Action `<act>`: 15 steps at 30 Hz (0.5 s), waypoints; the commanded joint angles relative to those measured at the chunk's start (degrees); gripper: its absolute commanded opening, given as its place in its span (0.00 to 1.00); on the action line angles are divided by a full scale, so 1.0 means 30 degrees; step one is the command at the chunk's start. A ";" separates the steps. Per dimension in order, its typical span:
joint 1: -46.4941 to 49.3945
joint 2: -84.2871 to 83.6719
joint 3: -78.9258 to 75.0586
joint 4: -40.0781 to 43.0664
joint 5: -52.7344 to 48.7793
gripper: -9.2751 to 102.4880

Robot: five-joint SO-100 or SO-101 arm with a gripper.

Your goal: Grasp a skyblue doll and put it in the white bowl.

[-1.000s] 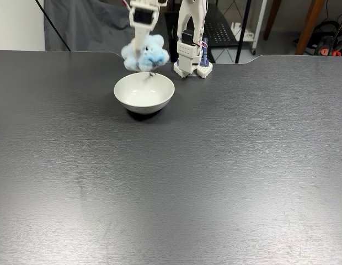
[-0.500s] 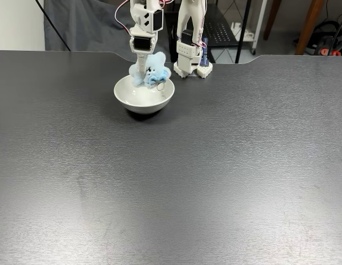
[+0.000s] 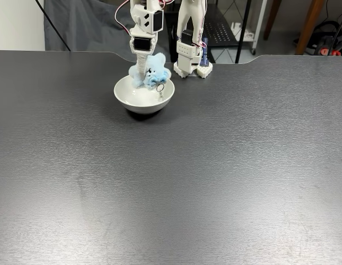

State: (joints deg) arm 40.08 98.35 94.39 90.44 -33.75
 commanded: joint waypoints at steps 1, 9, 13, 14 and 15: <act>0.0205 -0.0674 -0.0176 0.0176 -0.0088 0.45; 0.0820 -0.1025 -0.0205 0.0176 -0.0088 0.63; 0.0820 -0.1025 -0.0205 0.0146 -0.0088 0.63; 0.0850 -0.1025 -0.0322 0.0088 -0.0088 0.63; 0.0850 -0.0791 -0.0527 -0.0059 -0.0088 0.63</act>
State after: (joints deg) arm 42.28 94.57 94.39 90.35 -33.66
